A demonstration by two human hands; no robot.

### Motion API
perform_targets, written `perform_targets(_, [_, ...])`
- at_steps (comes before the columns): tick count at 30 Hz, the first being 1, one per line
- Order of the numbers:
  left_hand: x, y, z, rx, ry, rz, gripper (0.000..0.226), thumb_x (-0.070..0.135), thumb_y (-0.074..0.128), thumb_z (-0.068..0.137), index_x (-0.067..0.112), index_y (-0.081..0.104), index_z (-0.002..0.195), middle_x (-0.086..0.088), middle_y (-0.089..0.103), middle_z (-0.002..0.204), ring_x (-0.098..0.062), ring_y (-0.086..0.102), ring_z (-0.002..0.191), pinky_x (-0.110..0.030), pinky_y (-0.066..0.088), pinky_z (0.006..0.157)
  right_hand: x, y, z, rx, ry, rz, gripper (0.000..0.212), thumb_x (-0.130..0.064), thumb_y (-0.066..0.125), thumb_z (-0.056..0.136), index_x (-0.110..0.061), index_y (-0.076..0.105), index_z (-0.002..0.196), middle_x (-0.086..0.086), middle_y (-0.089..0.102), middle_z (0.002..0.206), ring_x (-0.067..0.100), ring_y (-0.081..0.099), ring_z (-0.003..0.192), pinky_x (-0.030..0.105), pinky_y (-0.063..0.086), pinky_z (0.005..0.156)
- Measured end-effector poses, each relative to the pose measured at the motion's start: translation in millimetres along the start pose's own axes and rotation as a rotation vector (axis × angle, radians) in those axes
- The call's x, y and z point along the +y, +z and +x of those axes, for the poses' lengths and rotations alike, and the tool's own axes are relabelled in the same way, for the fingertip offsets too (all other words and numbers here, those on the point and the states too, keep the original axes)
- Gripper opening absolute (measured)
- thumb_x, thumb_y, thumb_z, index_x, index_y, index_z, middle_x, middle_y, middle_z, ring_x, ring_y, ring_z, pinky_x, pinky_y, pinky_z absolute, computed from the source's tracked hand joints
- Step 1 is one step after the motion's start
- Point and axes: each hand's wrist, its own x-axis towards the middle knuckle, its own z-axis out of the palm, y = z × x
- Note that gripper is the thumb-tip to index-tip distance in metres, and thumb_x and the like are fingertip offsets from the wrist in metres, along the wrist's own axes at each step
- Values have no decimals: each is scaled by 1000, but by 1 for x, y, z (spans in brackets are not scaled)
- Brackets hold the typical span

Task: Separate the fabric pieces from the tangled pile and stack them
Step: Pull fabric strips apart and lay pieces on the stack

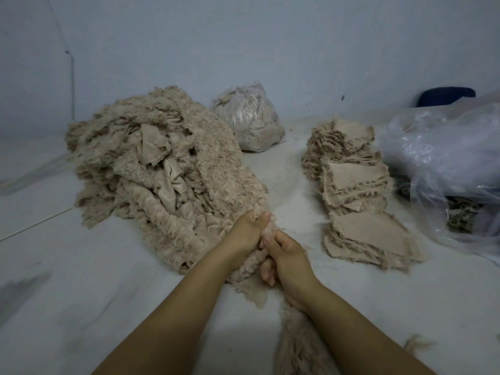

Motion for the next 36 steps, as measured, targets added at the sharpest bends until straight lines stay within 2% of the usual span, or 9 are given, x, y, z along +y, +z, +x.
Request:
perform_targets(4, [5,6,9,118,-150,-181,29,34,44,99,8,54,108,-4,57,67,-12,50,46,-16,38,39,1,-1,2,-30,13,66,29,-14,40,103,-8,49,76,2,50,48,9,41,35,19,31,37])
perform_targets(7, [7,7,19,260,-140,-242,55,42,66,85,0,56,119,-11,67,92,-25,67,75,-28,50,51,2,-1,3,-88,0,36,32,-12,44,101,-9,50,70,-2,48,47,8,37,33,19,28,36])
perform_targets(10, [3,6,21,350,86,107,18,21,77,76,8,64,75,0,65,71,-19,61,68,-28,52,62,5,2,4,-64,6,-120,34,-11,43,100,-12,47,66,-4,46,46,7,35,35,19,29,38])
perform_targets(12, [-3,8,23,356,192,361,32,-2,60,75,17,45,55,1,52,56,-20,50,58,-31,41,51,5,3,7,-1,11,-300,34,-12,45,98,-15,49,65,-5,47,51,8,38,44,22,31,45])
perform_targets(18, [-31,-27,43,364,198,820,17,3,48,84,5,65,89,-19,67,90,-33,63,85,-37,46,70,12,20,-22,-321,-312,-733,25,-15,43,99,-17,60,80,-3,60,72,9,54,64,22,41,69])
perform_targets(23, [-21,-12,46,376,100,92,21,27,72,81,11,61,88,-6,65,87,-28,65,88,-27,47,72,6,5,-3,-129,-120,-417,22,-28,48,98,-20,58,81,7,59,55,13,53,39,22,43,42])
perform_targets(28, [4,-22,35,58,-239,-749,33,34,57,92,2,65,95,-15,69,84,-26,67,75,-36,54,73,5,6,2,118,-38,-59,20,-36,58,93,-17,55,95,-3,57,49,8,51,40,20,40,41])
perform_targets(33, [10,-17,11,-181,-225,-782,21,19,56,92,-1,62,91,-15,67,84,-25,64,80,-36,53,77,-8,-3,3,187,-7,249,29,-31,62,91,-2,60,92,5,51,58,10,44,43,20,34,40])
perform_targets(36, [10,-19,2,-116,-95,-737,12,7,59,88,-1,64,94,-12,68,81,-18,67,72,-26,57,65,-15,-13,5,339,-42,258,14,-16,60,93,-8,61,82,5,55,64,13,50,55,22,42,50])
